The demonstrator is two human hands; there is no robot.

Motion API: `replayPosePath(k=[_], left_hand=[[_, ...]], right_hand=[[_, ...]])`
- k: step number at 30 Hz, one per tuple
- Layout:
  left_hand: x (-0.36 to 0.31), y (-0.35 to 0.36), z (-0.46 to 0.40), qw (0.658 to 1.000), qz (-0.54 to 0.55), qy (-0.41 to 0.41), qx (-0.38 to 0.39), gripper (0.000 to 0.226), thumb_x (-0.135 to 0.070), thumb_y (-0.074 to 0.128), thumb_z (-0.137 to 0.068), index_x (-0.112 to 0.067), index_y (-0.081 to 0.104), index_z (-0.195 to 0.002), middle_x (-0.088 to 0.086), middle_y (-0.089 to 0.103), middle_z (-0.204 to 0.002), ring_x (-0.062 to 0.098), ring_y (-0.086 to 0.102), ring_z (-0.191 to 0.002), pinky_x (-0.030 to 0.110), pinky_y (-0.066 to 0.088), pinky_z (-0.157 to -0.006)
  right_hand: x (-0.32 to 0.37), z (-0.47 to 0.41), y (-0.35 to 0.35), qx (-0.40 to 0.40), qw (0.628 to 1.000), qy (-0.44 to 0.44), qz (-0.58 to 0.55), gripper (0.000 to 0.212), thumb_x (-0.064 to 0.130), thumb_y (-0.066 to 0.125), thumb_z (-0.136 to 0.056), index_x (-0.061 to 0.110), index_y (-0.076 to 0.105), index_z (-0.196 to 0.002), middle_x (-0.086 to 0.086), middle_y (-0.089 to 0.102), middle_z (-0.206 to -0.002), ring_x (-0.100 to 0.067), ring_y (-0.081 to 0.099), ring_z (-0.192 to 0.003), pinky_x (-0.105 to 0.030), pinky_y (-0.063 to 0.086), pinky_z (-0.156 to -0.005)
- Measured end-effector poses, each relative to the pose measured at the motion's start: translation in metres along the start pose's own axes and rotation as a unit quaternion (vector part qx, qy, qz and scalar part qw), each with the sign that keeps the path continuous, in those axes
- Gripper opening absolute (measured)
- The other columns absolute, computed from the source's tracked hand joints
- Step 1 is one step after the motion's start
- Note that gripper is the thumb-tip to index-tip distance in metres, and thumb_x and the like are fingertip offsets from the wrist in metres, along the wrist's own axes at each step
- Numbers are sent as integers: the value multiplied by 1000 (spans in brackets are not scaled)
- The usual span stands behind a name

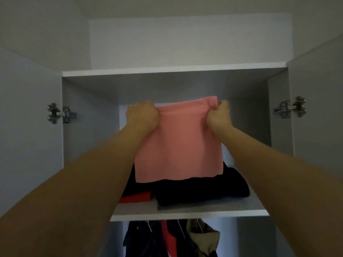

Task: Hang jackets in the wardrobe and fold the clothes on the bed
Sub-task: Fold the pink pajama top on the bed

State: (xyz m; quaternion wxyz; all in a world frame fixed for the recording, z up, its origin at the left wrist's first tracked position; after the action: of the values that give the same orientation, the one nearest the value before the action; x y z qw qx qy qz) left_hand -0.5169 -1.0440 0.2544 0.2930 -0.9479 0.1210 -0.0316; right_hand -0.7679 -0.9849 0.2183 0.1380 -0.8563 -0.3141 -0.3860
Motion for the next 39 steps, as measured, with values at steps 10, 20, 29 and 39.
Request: replayPosePath(k=[10,20,29,39], left_hand=[[-34,207,-142,999,8,31,32,34,-16,33,-93,-8,55,-118,16,60,-122,34,49,-116,45,26,-104],[-61,447,-180,987,34,10,154,35,-22,38,-91,-12,57,-119,12,55,-125,32,44,-119,43,30,-101],[-73,584,-105,931,166,-99,309,42,-23,35,-94,-9,41,-133,17,36,-144,35,29,-136,44,25,-111],[-72,530,-114,942,93,-34,320,49,-33,36,-97,-6,38,-138,20,39,-142,38,36,-132,46,28,-110]], right_hand=[[-120,-150,110,-40,991,-7,127,28,12,43,-90,10,48,-118,-16,52,-125,-36,58,-107,-40,44,-93],[-311,-220,218,26,944,107,311,43,37,29,-102,8,41,-131,-18,42,-136,-39,44,-125,-46,36,-103],[-455,-166,285,421,758,205,454,55,38,21,-107,7,22,-152,-13,21,-160,-25,23,-146,-33,21,-113],[-370,-181,265,326,836,85,432,46,31,38,-102,3,48,-138,-19,46,-143,-33,46,-129,-35,38,-104]])
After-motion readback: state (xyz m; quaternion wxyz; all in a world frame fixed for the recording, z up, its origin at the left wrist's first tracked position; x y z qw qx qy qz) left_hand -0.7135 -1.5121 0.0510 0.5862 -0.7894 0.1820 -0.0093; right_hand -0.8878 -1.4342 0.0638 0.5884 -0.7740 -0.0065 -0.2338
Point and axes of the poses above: each hand's wrist, its own z-axis away from the middle knuckle, its own y-axis out of the palm, x = y × z, the point moved 10 cm from there along -z, towards the middle knuckle
